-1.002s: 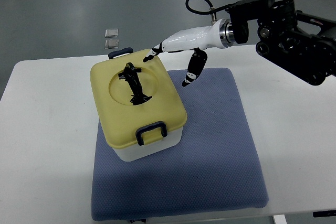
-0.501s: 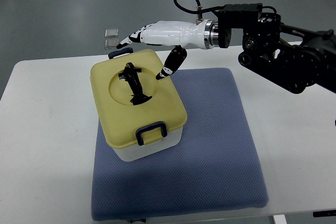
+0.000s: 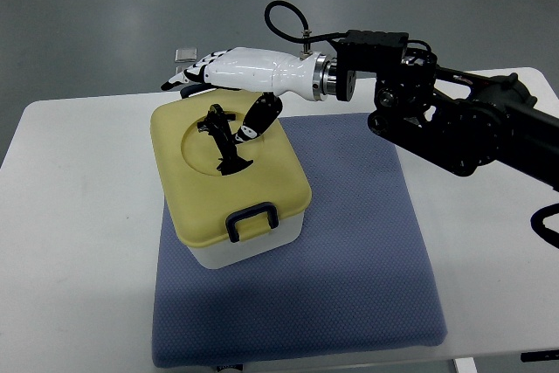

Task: Open white storage box with right hand
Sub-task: 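Lower the right hand onto the black handle on the yellow lid, then grasp the black handle with the right hand and lift the lid up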

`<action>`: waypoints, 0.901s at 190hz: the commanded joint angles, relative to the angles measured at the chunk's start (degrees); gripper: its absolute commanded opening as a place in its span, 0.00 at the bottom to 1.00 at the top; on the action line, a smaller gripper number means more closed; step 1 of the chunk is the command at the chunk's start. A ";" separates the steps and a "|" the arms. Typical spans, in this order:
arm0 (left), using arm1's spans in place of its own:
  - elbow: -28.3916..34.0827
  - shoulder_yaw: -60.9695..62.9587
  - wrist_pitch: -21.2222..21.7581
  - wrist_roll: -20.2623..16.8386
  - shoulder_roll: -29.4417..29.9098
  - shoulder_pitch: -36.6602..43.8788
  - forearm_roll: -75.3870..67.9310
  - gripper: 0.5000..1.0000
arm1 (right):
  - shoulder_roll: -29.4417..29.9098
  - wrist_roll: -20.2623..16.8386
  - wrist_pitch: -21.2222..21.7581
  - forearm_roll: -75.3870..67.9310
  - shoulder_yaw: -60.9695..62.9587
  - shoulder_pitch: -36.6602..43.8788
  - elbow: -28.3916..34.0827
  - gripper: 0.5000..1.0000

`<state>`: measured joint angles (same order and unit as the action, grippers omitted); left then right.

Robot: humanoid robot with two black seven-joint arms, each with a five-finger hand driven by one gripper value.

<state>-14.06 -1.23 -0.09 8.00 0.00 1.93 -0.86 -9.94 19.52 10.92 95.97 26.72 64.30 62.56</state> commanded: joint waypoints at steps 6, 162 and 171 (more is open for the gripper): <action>0.00 0.00 0.00 0.00 0.00 0.00 -0.02 1.00 | 0.45 -0.01 -1.43 0.00 0.00 -0.76 -0.07 0.76; 0.00 0.00 0.00 0.00 0.00 0.00 -0.02 1.00 | 0.62 -0.01 -2.84 -0.35 0.35 -1.11 0.55 0.00; 0.00 0.00 0.00 0.00 0.00 0.00 -0.02 1.00 | 0.54 -0.01 -2.84 -0.52 0.61 -0.93 0.72 0.00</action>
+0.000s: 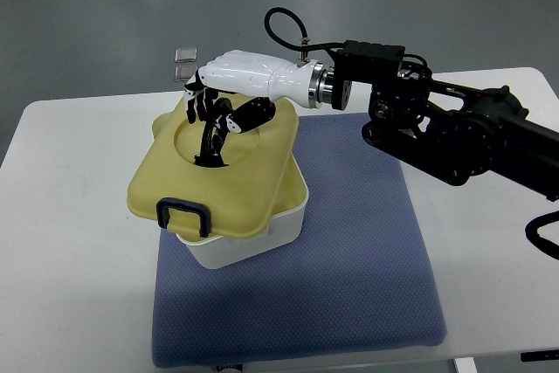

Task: Open white storage box with right hand
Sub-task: 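Grasp the black handle with the right hand and lift the lid up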

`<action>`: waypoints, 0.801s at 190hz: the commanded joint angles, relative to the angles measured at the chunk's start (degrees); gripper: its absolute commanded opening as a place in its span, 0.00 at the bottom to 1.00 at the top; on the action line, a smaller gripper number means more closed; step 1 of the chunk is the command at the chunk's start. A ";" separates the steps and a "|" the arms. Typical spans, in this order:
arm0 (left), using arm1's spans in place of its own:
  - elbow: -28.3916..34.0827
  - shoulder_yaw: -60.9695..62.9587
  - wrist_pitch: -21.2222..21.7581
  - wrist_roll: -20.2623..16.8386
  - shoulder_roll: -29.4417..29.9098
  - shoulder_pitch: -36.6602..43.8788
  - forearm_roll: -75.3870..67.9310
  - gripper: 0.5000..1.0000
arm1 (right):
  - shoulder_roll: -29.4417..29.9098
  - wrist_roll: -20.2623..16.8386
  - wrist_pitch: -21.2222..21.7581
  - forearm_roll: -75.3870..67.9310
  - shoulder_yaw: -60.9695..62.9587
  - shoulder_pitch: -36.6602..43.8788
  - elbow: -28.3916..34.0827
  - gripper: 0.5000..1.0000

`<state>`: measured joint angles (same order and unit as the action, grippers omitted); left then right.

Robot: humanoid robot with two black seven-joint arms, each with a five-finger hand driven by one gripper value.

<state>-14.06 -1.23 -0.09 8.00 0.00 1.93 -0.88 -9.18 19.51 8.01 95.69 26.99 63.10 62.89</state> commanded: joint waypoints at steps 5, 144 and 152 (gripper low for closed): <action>0.00 0.00 0.00 0.00 0.00 0.00 0.00 1.00 | -0.23 0.00 0.25 -0.24 0.79 0.36 0.39 0.00; 0.00 -0.09 0.00 0.00 0.00 0.00 0.00 1.00 | -28.79 6.94 15.02 -3.58 6.76 2.91 9.45 0.00; 0.00 0.00 0.00 0.00 0.00 0.00 0.00 1.00 | -30.64 7.83 15.46 -3.58 6.41 2.82 9.36 0.00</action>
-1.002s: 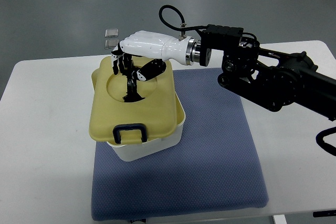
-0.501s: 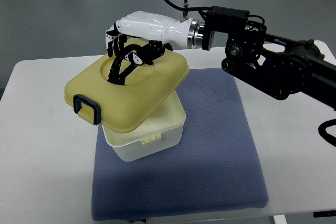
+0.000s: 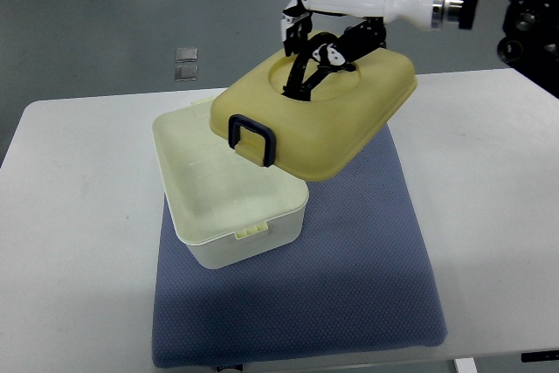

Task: Open white storage box with right hand
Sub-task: 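Grasp the black handle with the right hand and lift the lid up, then carry the yellow lid beside the box and set it on the cushion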

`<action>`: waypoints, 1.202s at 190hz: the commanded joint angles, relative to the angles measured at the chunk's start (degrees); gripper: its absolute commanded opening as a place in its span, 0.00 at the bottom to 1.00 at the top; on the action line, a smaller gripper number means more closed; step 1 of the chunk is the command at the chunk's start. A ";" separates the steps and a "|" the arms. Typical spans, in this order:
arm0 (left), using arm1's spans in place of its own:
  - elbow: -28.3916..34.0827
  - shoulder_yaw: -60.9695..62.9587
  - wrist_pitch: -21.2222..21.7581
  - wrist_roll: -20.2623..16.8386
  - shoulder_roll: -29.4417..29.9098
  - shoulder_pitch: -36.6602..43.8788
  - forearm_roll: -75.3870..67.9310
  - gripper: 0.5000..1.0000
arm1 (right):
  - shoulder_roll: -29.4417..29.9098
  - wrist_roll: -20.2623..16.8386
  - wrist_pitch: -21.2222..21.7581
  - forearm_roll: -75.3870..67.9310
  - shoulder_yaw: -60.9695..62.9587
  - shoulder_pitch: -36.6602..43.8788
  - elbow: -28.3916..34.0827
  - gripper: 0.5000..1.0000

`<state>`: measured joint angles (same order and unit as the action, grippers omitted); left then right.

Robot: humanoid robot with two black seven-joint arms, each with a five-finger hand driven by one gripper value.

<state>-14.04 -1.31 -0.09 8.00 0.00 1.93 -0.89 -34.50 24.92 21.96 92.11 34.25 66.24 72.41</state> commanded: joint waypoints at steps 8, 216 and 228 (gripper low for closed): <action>-0.02 0.08 0.00 0.00 0.00 0.00 0.01 1.00 | -7.68 3.29 1.86 0.09 -1.56 -0.85 -0.52 0.00; -0.02 0.08 0.00 0.00 0.00 0.00 0.01 1.00 | 1.28 4.52 -15.10 1.05 -18.78 -7.62 -6.06 0.00; -0.02 0.08 0.00 0.00 0.00 0.00 0.01 1.00 | 2.16 4.26 -15.19 0.97 -18.70 -7.71 -5.18 0.00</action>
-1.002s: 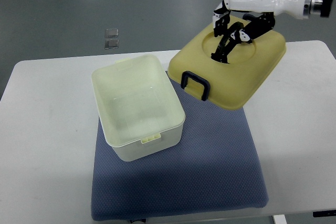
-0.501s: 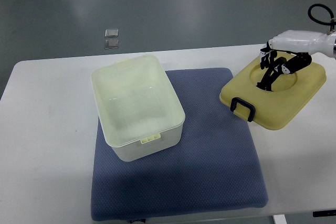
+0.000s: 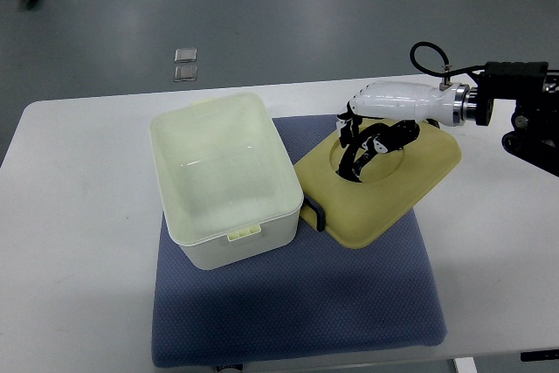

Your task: Open white storage box with right hand

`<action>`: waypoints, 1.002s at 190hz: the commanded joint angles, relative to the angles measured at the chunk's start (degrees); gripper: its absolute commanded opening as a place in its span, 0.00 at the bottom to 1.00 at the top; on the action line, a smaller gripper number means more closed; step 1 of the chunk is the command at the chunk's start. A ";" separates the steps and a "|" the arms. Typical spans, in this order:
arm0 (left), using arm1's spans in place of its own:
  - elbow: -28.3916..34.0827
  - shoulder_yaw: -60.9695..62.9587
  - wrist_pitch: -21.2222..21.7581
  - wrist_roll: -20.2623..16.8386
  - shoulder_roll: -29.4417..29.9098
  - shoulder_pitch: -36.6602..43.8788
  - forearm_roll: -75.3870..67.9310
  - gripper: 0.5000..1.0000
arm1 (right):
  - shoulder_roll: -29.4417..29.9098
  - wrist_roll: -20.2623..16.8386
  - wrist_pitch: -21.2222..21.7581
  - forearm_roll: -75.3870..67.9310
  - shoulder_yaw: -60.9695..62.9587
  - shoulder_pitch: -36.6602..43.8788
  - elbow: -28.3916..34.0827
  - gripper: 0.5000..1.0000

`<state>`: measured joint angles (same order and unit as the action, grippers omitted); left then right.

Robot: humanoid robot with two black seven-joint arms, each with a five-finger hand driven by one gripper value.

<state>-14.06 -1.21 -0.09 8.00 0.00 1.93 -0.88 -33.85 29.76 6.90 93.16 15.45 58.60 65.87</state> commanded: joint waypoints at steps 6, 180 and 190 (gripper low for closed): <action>0.00 -0.02 0.00 0.00 0.00 0.00 0.01 1.00 | 1.94 -0.76 -0.13 -0.17 0.11 -0.16 1.98 0.00; 0.00 0.24 0.00 0.00 0.00 0.00 0.01 1.00 | 2.29 -1.46 -0.13 -0.35 -0.24 -5.96 -0.31 0.86; 0.00 0.24 0.09 0.00 0.00 0.00 0.01 1.00 | 1.41 -1.46 2.07 -0.35 -0.77 -5.87 -0.22 0.86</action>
<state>-14.06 -0.97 -0.09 8.00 0.00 1.93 -0.88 -31.19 28.29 6.29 92.93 15.31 52.60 65.55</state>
